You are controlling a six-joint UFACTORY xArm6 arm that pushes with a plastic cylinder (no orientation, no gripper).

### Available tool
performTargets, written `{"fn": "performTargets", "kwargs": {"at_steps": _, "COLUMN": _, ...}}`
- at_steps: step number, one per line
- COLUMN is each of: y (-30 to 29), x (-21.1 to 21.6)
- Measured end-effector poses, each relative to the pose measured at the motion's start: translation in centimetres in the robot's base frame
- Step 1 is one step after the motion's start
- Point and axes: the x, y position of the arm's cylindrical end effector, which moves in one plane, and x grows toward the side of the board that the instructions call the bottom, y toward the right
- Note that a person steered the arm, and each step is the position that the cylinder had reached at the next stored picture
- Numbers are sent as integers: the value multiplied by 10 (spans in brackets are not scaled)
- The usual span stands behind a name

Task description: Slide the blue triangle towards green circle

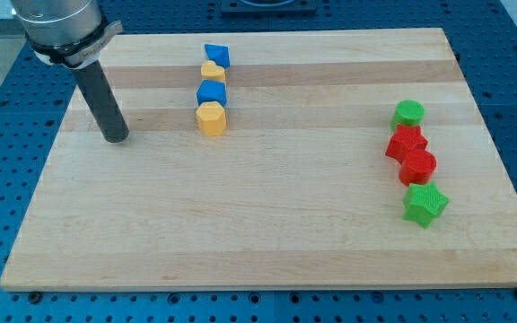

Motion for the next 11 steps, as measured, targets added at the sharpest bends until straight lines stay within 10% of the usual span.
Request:
{"fn": "performTargets", "kwargs": {"at_steps": 6, "y": 72, "x": -205}}
{"fn": "performTargets", "kwargs": {"at_steps": 11, "y": 206, "x": -159}}
